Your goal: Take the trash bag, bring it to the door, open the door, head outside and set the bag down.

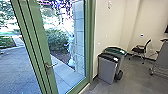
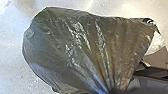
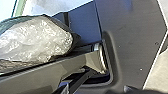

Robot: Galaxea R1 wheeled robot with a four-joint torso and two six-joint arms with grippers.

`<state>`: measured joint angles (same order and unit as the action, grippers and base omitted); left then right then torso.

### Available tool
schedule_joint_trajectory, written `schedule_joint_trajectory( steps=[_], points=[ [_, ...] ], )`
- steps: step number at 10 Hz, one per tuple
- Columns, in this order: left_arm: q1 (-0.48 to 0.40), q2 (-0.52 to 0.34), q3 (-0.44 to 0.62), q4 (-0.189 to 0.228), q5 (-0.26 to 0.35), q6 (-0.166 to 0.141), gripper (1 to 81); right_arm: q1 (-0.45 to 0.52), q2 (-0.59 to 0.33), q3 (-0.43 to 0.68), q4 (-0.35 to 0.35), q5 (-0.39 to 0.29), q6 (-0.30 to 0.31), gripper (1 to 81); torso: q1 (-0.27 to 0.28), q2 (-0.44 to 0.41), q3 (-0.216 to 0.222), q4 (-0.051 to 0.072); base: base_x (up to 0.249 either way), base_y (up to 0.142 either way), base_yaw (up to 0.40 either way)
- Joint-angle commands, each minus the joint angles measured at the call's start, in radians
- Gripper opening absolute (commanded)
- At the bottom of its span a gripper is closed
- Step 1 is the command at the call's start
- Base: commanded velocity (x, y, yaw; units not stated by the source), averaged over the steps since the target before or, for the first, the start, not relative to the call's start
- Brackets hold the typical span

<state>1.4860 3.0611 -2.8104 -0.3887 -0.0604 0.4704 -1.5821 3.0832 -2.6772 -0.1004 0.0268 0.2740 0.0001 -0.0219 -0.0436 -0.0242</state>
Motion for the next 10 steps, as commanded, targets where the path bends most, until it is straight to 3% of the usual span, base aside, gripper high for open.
schedule_joint_trajectory(
  steps=[1, 3, 10],
  points=[
    [-0.049, -0.001, -0.003, 0.007, 0.054, 0.004, 1.0, 0.030, 0.011, 0.010, -0.019, -0.059, -0.010, 81.1, 0.000, 0.000, 0.000, 0.000, 0.149, 0.000, 0.000],
    [-0.049, -0.001, -0.003, 0.008, 0.054, 0.004, 1.0, 0.029, 0.011, 0.010, -0.019, -0.059, -0.010, 81.1, 0.000, 0.000, 0.000, 0.000, 0.150, 0.000, 0.000],
    [-0.051, -0.001, -0.003, 0.007, 0.054, 0.004, 1.0, 0.029, 0.011, 0.010, -0.019, -0.059, -0.010, 81.1, 0.000, 0.000, 0.000, 0.000, 0.149, 0.061, 0.000]
  ],
)
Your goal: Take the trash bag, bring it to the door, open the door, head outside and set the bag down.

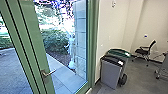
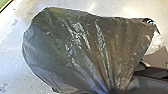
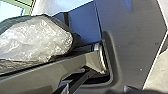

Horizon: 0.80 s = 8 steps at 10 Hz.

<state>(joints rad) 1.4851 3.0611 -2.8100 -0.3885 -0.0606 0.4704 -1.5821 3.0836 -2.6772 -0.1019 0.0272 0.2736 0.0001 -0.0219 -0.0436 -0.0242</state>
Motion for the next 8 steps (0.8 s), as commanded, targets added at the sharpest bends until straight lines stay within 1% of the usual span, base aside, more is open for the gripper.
schedule_joint_trajectory(
  steps=[1, 7, 8],
  points=[
    [-0.050, -0.001, -0.003, 0.007, 0.055, 0.004, 1.0, 0.029, 0.011, 0.010, -0.018, -0.059, -0.010, 81.1, 0.000, 0.000, 0.000, 0.000, 0.137, 0.000, 0.000],
    [-0.050, -0.001, -0.003, 0.007, 0.055, 0.004, 1.0, 0.021, 0.009, 0.008, -0.018, -0.059, -0.010, 81.1, 0.000, 0.000, 0.000, 0.000, 0.135, 0.000, 0.000],
    [-0.050, -0.002, -0.003, 0.007, 0.055, 0.004, 1.0, 0.015, 0.009, 0.005, -0.018, -0.047, -0.010, 81.1, 0.000, 0.000, 0.000, 0.000, 0.134, 0.000, 0.000]
  ],
)
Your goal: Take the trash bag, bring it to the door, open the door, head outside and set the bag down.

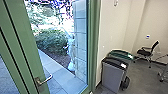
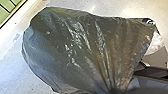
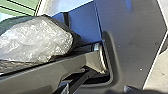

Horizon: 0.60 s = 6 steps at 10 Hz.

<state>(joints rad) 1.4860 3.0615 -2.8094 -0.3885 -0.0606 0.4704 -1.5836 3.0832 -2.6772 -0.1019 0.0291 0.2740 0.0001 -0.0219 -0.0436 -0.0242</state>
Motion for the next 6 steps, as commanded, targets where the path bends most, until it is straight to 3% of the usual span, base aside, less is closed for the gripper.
schedule_joint_trajectory(
  steps=[1, 6],
  points=[
    [-0.049, -0.003, -0.004, 0.007, 0.055, 0.004, 1.0, 0.013, 0.010, -0.001, -0.018, -0.041, -0.010, 81.1, 0.000, 0.000, 0.000, 0.000, 0.134, 0.000, 0.000],
    [-0.049, -0.001, -0.004, 0.007, 0.055, 0.004, 1.0, 0.012, 0.011, -0.002, -0.019, -0.040, -0.010, 81.1, 0.000, 0.000, 0.000, 0.000, 0.134, 0.000, 0.000]
  ],
)
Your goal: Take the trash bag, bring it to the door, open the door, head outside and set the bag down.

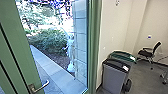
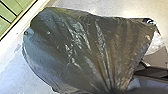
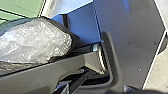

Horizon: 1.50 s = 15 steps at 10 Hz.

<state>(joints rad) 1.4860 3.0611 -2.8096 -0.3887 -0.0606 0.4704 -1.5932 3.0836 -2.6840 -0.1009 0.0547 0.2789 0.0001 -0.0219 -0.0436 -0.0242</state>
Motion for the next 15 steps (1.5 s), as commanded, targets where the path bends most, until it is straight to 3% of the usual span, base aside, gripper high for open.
schedule_joint_trajectory(
  steps=[1, 10, 15],
  points=[
    [-0.049, -0.001, -0.004, 0.007, 0.055, 0.004, 1.0, 0.020, 0.011, 0.004, -0.019, -0.065, -0.015, 81.1, 0.000, 0.000, 0.000, 0.000, 0.127, 0.000, 0.000],
    [-0.048, -0.001, -0.005, 0.002, 0.055, 0.004, 1.0, 0.021, 0.011, 0.004, -0.019, -0.067, -0.015, 81.1, 0.000, 0.000, 0.000, 0.000, 0.044, 0.000, 0.000],
    [-0.049, -0.001, -0.005, 0.025, 0.055, 0.004, 1.0, 0.023, 0.013, 0.004, -0.019, -0.067, -0.015, 81.1, 0.000, 0.000, 0.000, 0.000, 0.000, 0.000, 0.000]
  ],
)
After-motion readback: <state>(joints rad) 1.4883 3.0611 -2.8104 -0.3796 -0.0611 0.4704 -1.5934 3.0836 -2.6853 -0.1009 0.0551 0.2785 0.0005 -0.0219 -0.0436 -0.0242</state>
